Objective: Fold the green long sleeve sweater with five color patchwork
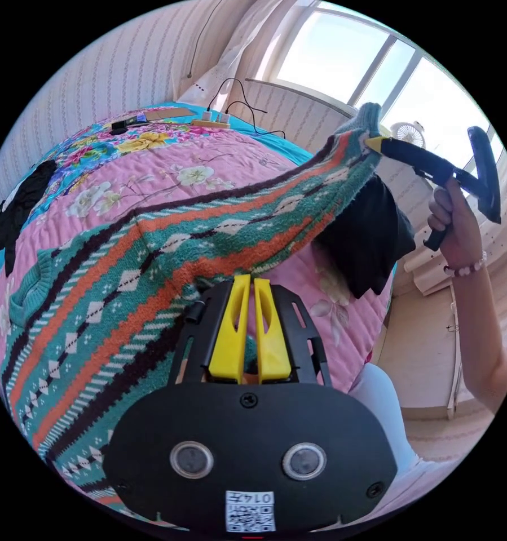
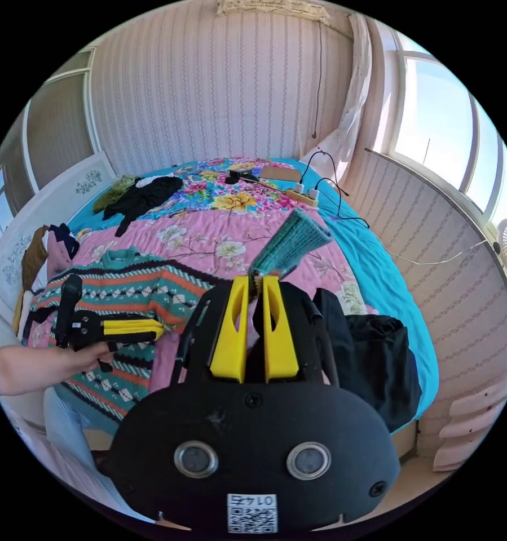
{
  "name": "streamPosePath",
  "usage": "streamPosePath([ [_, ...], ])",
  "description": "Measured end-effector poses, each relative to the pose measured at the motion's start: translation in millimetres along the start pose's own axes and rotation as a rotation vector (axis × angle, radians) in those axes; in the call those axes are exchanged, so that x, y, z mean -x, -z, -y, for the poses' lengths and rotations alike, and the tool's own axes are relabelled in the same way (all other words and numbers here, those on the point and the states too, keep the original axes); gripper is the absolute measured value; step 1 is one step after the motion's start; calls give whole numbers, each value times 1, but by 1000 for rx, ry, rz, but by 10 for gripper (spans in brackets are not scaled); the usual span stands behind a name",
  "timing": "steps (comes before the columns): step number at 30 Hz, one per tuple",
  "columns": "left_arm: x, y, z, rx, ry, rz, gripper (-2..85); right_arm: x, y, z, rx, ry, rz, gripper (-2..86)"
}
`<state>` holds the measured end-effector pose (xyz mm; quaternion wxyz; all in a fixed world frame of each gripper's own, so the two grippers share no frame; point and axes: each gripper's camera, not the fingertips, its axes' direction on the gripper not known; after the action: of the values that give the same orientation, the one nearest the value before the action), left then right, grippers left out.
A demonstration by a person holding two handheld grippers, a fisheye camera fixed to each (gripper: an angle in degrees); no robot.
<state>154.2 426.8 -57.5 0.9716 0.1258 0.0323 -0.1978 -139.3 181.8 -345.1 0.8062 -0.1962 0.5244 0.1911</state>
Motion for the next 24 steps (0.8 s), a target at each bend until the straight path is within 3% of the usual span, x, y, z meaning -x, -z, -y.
streamPosePath([
  [2, 11, 17, -7, -44, 21, -23, -7, 15, 20, 8, -133, 13, 166, 35],
  [6, 51, 80, -32, -192, 89, -105, 3, 69, 50, 34, -265, 128, 312, 31],
  [10, 91, 164, -86, -296, 170, -57, 37, 171, 68, 50, -330, 389, 531, 31],
  [15, 157, 312, -264, -427, 444, 76, 44, 302, 41, 21, -168, 657, 700, 40],
  [17, 171, 349, -323, -421, 562, 139, 42, 356, 5, -7, 16, 711, 713, 46],
  [20, 180, 387, -389, -363, 685, 190, 42, 397, -30, -41, 251, 722, 695, 45],
  [24, 189, 405, -421, -325, 750, 166, 50, 407, -33, -50, 331, 611, 723, 41],
])
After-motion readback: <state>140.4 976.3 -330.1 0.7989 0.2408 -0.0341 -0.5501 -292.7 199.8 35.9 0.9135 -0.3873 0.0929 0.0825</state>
